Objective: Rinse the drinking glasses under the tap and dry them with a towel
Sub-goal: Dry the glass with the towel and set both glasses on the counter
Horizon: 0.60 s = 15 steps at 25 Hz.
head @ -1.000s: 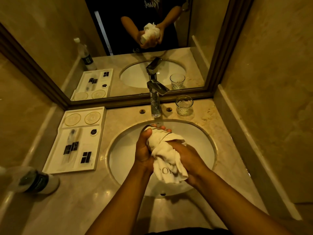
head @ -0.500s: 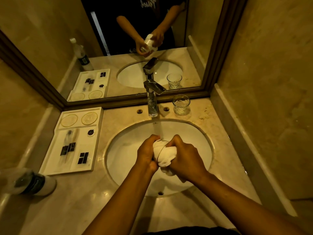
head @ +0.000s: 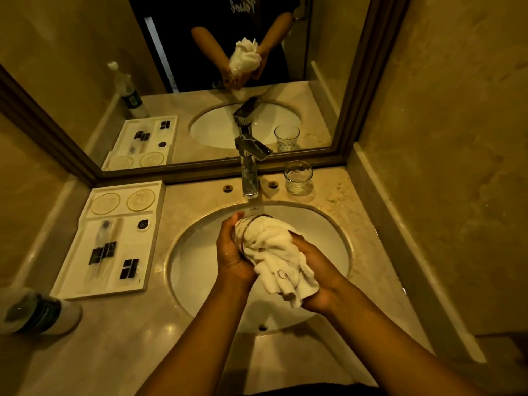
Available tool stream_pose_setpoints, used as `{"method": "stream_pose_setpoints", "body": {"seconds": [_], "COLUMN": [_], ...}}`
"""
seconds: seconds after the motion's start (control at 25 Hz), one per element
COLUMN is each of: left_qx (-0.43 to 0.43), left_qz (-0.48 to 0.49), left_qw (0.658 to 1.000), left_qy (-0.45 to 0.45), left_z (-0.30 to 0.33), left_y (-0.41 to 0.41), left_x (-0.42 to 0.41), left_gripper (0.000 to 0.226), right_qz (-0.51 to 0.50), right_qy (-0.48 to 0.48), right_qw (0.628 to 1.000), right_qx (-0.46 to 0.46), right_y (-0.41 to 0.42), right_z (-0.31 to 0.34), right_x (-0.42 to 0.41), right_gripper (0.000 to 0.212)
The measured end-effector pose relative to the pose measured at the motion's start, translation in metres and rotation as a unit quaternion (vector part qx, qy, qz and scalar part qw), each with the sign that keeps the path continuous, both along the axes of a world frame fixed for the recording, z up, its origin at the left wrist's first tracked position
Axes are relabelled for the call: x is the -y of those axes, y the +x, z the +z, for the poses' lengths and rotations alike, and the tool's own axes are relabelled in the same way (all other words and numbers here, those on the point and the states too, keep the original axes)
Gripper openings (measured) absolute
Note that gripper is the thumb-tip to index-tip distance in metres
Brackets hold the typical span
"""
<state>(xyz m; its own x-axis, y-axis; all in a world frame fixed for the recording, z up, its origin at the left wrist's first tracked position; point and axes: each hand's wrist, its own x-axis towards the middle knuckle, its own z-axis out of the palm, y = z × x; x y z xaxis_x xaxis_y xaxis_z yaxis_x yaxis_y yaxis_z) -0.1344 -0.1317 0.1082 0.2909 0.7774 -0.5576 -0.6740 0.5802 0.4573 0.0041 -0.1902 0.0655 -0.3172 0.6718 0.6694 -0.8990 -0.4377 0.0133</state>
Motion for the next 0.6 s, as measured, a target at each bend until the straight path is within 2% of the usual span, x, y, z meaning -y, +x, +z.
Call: {"method": "stream_pose_setpoints", "body": {"seconds": [0.04, 0.08, 0.12, 0.16, 0.2, 0.24, 0.32, 0.36, 0.44, 0.48, 0.6], "left_qx": [0.007, 0.014, 0.035, 0.038, 0.049, 0.06, 0.052, 0.039, 0.037, 0.035, -0.009], "left_qz": [0.006, 0.037, 0.068, 0.095, 0.108, 0.114, 0.096, 0.087, 0.084, 0.079, 0.044], "left_qw": [1.0, 0.999, 0.995, 0.99, 0.987, 0.985, 0.985, 0.985, 0.981, 0.981, 0.983], "left_qy": [0.0, -0.029, -0.063, -0.093, -0.108, -0.116, -0.133, -0.145, -0.17, -0.175, -0.177], "left_z": [0.001, 0.0, -0.002, -0.007, -0.01, -0.01, -0.014, -0.015, -0.02, -0.021, -0.029], "left_y": [0.0, -0.003, -0.005, -0.006, -0.007, -0.007, -0.006, -0.007, -0.006, -0.006, -0.002], "left_x": [-0.001, -0.002, -0.003, -0.005, -0.005, -0.002, 0.004, 0.007, 0.009, 0.01, 0.017], "left_gripper": [0.04, 0.039, 0.036, 0.033, 0.032, 0.034, 0.04, 0.039, 0.038, 0.039, 0.043], "right_qz": [0.013, -0.1, -0.112, -0.205, -0.224, -0.233, -0.282, -0.314, -0.395, -0.417, -0.38], "right_qy": [-0.203, -0.31, -0.339, -0.354, -0.366, -0.343, -0.28, -0.276, -0.328, -0.385, -0.508], "right_qw": [0.966, 0.863, 0.786, 0.697, 0.645, 0.624, 0.543, 0.512, 0.448, 0.43, 0.488], "right_qx": [0.157, 0.387, 0.505, 0.589, 0.632, 0.663, 0.74, 0.75, 0.732, 0.702, 0.6], "right_y": [0.001, 0.001, 0.004, 0.011, 0.019, 0.028, 0.024, 0.018, 0.003, -0.002, -0.012], "right_z": [0.034, 0.059, 0.06, 0.049, 0.046, 0.042, 0.026, 0.021, 0.014, 0.01, 0.0], "right_x": [0.031, 0.053, 0.046, 0.051, 0.048, 0.051, 0.054, 0.057, 0.058, 0.055, 0.046], "right_gripper": [0.075, 0.068, 0.054, 0.038, 0.028, 0.031, 0.052, 0.057, 0.051, 0.048, 0.048]}}
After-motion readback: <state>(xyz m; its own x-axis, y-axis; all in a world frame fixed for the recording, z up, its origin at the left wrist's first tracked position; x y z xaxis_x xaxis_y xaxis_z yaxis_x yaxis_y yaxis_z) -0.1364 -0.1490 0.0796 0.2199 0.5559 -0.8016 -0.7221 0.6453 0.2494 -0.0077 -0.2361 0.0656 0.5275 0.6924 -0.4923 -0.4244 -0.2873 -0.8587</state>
